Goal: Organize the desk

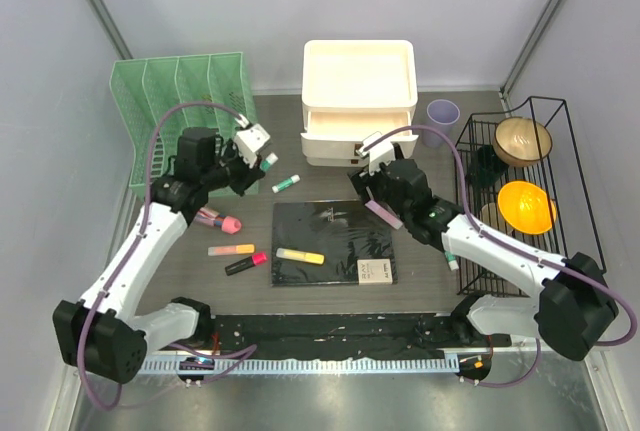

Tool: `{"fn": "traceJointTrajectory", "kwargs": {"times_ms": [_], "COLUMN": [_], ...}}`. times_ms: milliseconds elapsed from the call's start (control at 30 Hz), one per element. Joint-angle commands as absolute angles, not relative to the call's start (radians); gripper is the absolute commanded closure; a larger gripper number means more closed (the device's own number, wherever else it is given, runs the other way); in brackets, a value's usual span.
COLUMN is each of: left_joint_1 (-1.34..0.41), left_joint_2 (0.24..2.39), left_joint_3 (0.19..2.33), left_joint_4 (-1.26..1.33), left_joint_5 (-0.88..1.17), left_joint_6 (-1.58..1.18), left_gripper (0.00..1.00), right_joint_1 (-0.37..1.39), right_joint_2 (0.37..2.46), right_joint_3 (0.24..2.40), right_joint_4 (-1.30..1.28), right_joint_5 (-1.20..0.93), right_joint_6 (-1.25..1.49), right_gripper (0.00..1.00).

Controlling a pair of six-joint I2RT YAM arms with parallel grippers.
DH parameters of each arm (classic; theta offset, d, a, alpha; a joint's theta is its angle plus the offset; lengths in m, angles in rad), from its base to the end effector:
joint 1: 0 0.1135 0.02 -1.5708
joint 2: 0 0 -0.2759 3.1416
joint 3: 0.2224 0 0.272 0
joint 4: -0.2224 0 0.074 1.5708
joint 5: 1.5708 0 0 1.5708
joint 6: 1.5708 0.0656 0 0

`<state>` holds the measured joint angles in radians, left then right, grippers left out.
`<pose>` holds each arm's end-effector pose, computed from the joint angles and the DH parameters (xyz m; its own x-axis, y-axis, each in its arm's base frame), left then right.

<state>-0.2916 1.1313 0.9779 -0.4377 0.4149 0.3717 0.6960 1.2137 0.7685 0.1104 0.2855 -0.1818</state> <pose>0.2656 -0.1073 0.3072 -0.2853 0.4327 -0.8552 0.7377 0.6688 0.0923 0.2560 0.1898 0.2669 -0.1737 -0.3712 -0.9122 -0.4499 0.8539 -0.2618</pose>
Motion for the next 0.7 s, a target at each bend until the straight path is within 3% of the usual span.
{"fn": "traceJointTrajectory", "kwargs": {"times_ms": [0, 400, 667], "left_joint_1": [-0.302, -0.414, -0.5], "left_joint_2": [1.121, 1.345, 1.621], "left_joint_3": [1.138, 1.489, 1.784], "left_joint_4": [-0.485, -0.468, -0.577], "left_joint_5": [0.495, 0.597, 0.595], "left_joint_6": [0.356, 0.374, 0.413], "left_gripper": [1.0, 1.0, 1.0], "right_joint_1": [0.683, 0.65, 0.63], "right_joint_2": [1.189, 1.172, 1.167], "right_joint_3": [0.801, 0.802, 0.808], "right_joint_4": [0.112, 0.106, 0.089], "right_joint_5": [0.285, 0.285, 0.27], "right_joint_6": [-0.196, -0.213, -0.216], "right_gripper": [0.21, 0.2, 0.2]}}
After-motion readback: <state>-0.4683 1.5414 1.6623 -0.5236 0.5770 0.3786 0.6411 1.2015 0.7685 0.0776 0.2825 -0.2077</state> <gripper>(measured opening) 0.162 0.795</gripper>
